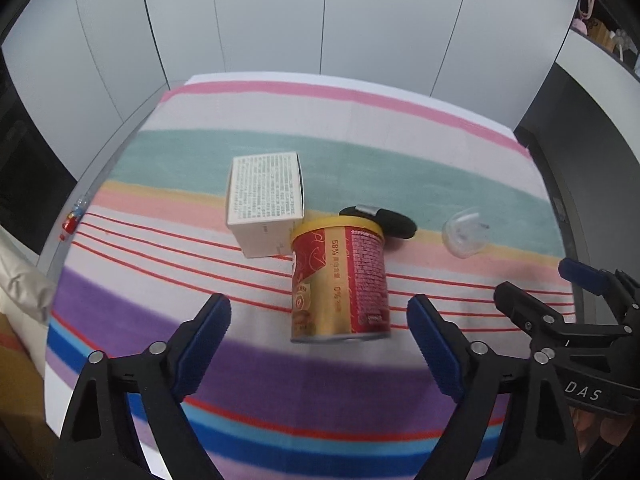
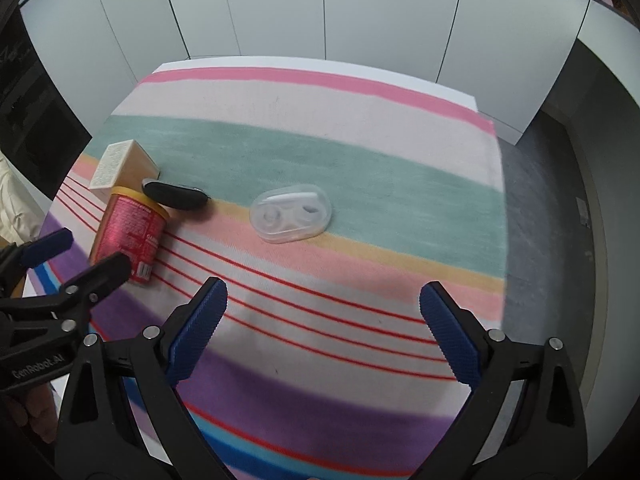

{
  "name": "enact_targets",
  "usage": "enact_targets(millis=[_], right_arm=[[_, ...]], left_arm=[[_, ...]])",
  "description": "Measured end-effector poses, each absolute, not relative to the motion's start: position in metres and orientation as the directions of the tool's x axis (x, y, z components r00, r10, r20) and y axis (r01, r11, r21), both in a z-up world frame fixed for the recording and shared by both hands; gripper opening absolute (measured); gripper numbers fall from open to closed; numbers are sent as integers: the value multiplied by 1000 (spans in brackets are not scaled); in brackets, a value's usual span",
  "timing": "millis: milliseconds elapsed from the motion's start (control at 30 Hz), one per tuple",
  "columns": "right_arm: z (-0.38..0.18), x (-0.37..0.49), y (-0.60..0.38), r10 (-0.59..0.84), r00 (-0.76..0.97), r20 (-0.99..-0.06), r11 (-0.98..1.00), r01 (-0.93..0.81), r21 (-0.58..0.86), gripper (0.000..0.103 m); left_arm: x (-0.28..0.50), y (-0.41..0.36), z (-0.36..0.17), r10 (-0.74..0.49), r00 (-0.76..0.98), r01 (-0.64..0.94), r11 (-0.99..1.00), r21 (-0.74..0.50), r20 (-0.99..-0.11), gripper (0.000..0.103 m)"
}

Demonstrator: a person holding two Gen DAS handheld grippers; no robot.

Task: Organize objects
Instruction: 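Grasp the red-and-gold can with left tool while right tool grasps the clear lens case, then lift and carry the can with left tool while right tool carries the lens case toward the box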

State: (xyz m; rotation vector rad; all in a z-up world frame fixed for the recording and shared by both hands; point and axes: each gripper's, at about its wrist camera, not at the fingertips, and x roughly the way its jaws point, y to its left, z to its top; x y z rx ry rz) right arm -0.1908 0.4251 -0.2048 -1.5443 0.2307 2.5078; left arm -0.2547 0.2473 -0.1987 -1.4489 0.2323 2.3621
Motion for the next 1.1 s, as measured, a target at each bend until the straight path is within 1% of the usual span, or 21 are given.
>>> enact_targets(millis=[67,133,233,300,367,400,433,467,500,533,567,633,867,1100], right_arm=[[-214,-199,423,78,-435,-897,-973,-230,27,96],[-221,-205,423,81,-431,-899,-974,-225,20,95],[-230,-218,425,75,-445,-892,-976,-215,25,95],[-236,-228,424,62,-442,-895,-979,-203,32,92],[-239,-234,420,60,-445,-894,-981,-191,29,86],[-240,-237,419,64,-446,-893,-982,-188,24,85],[-240,-240,417,72,-452,-889,-983,-183,14,81],[-240,-242,415,80,-457,-886,-984,-177,2,76],[-240,-243,413,87,-463,-882,-985,-170,-7,73],[-238,-244,411,84,-469,-879,-986,-166,-6,66],[-238,-245,410,84,-470,-879,-987,-163,-7,61],[-235,-246,408,80,-471,-878,-988,-155,-7,61],[-219,-235,406,86,-486,-870,-985,-172,-2,61],[-187,-207,405,85,-486,-870,-980,-200,16,61]], left_arm=[[-260,249,-208,207,-403,-378,-925,-43,-892,88],[-264,250,-216,205,-391,-370,-928,-51,-897,88],[-265,255,-221,212,-397,-378,-924,-51,-893,83],[-266,257,-224,211,-401,-384,-922,-45,-891,81],[-269,258,-228,216,-394,-376,-925,-58,-894,75],[-271,257,-229,225,-387,-370,-926,-73,-894,73],[-272,257,-229,234,-381,-368,-926,-86,-894,68],[-272,258,-229,231,-387,-369,-926,-79,-893,63],[-272,259,-228,233,-390,-379,-922,-75,-891,59],[-271,261,-228,237,-386,-390,-918,-75,-892,55],[-271,261,-227,238,-382,-391,-917,-77,-893,55],[-269,259,-225,245,-378,-389,-917,-87,-893,55],[-260,252,-206,232,-402,-383,-921,-68,-886,55],[-241,243,-173,245,-405,-380,-921,-81,-881,55]])
